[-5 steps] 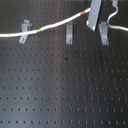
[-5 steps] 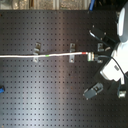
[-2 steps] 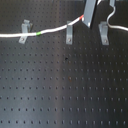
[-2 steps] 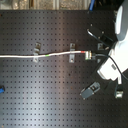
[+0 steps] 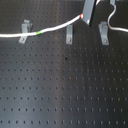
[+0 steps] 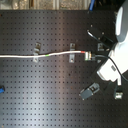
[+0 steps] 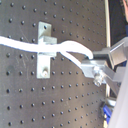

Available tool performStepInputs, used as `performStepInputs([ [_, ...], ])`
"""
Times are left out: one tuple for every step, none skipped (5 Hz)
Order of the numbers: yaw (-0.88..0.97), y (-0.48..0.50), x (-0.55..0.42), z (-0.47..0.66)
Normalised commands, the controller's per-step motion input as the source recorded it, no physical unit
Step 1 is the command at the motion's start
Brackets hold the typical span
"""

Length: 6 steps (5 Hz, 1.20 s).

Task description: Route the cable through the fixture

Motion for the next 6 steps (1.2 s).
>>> performStepInputs([
  [0.19,0.111,-0.279,0.00],
  [0.33,0.202,-0.192,0.00],
  [0.29,-0.011,-0.410,0.15],
  [-0.10,-0.133,-0.274,0.22],
  [-0.38,-0.086,-0.167,0.29],
  [-0.44,-0.099,-0.131,0.37],
])
